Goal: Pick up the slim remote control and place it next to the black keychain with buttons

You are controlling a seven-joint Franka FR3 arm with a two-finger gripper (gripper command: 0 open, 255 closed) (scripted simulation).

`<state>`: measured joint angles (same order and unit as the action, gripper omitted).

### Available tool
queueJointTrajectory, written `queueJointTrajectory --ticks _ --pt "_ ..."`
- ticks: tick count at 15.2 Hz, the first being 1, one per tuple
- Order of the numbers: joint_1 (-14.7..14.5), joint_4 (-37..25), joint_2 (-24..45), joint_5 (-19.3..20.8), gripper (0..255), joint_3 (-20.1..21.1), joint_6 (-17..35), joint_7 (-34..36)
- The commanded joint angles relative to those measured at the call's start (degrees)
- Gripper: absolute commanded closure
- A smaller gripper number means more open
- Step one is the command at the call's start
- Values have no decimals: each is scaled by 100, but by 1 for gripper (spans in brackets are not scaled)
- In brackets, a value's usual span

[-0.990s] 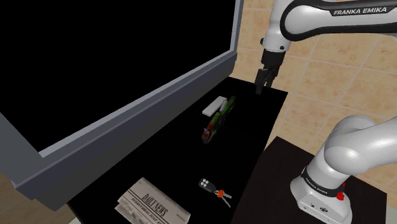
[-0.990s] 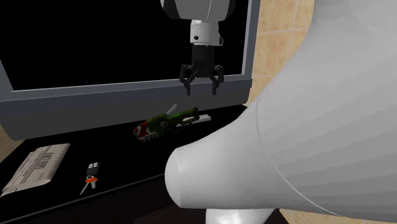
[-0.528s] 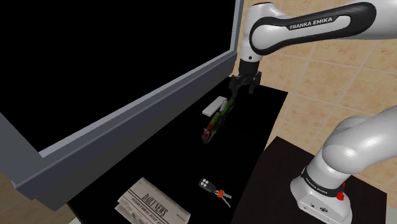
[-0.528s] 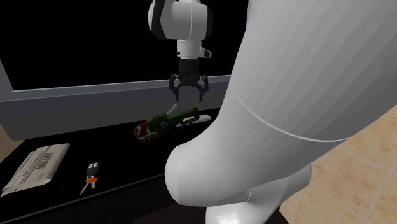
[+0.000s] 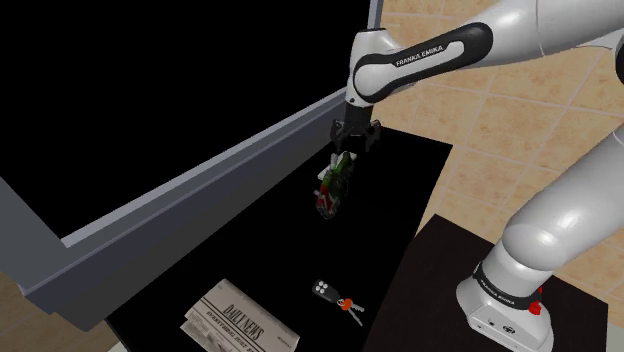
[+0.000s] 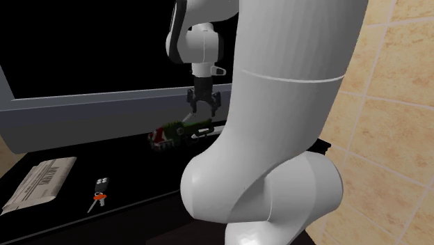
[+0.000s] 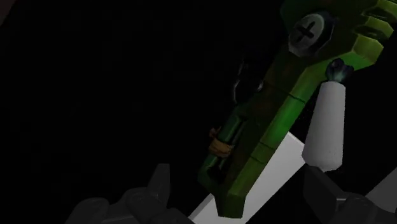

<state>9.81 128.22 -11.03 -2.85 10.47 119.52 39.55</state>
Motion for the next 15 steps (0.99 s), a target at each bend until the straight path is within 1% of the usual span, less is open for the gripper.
queueJointTrajectory --ticks 1,5,9,10,15 --pt "89 -226 505 122 0 60 26 604" --pt "191 -825 1378 384 0 31 267 1709" --pt "225 -1468 2195 599 0 -133 405 2717" --pt "219 -1486 2217 602 0 -145 407 2742" --pt "210 -1322 2401 647 0 -162 753 2772"
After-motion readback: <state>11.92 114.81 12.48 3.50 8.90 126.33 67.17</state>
